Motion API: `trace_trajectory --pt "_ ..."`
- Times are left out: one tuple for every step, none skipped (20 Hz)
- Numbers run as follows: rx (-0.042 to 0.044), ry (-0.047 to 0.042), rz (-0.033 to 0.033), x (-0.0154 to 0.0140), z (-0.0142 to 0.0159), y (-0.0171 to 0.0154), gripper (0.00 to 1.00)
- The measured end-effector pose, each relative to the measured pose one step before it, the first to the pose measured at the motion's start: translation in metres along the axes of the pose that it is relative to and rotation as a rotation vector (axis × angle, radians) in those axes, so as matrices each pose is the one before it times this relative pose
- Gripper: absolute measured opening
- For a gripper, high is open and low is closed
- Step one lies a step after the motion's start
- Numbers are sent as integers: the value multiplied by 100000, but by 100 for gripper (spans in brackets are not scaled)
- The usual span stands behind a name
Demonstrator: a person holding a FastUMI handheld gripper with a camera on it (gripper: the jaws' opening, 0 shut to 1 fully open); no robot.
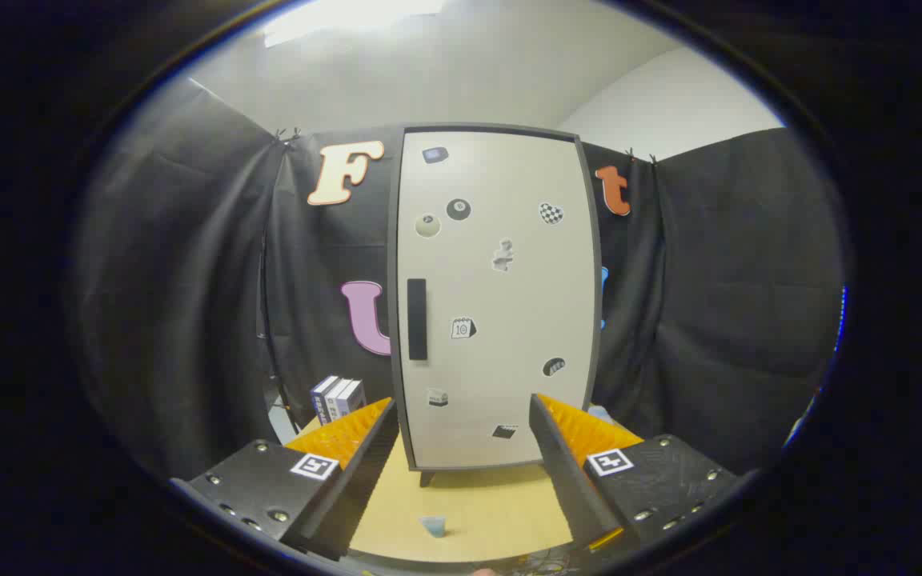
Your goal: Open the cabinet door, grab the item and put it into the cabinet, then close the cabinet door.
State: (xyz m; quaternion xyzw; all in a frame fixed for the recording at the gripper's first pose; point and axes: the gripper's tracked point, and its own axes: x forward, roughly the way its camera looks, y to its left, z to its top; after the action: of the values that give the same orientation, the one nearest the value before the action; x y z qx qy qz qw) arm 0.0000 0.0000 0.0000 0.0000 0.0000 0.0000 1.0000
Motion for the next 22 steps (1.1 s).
trace_trajectory --pt "133 -328 -102 127 158 -72 97" --pt "174 -347 9 28 198 43 97" --pt "-277 808 -31 -19 -81 -15 97" --pt "-631 -369 -314 150 77 -34 97" --pt "-742 -327 -363 158 183 -105 97" --pt "-24 345 407 48 -118 199 97" --pt "380 -382 256 137 357 118 97" --pt "-157 -361 -406 97 332 -275 97" --pt "-154 -707 -420 130 493 -209 97" --pt "456 -304 79 78 276 47 97" --pt "640 -177 115 44 214 61 97" --pt "227 22 -174 227 87 -134 97" --pt "-187 -150 -152 150 124 -57 97" --pt "-347 241 105 11 -34 -19 97" --pt "-113 563 174 115 -40 79 97" --pt "-71 247 -75 158 13 12 97" --pt "-42 68 90 162 94 70 97" --pt "57 146 107 169 55 95 97" --pt "48 370 238 201 103 107 97" --pt "-40 121 226 251 61 117 97" --pt "-27 -139 75 455 261 54 97" --pt "67 -114 272 474 141 174 97"
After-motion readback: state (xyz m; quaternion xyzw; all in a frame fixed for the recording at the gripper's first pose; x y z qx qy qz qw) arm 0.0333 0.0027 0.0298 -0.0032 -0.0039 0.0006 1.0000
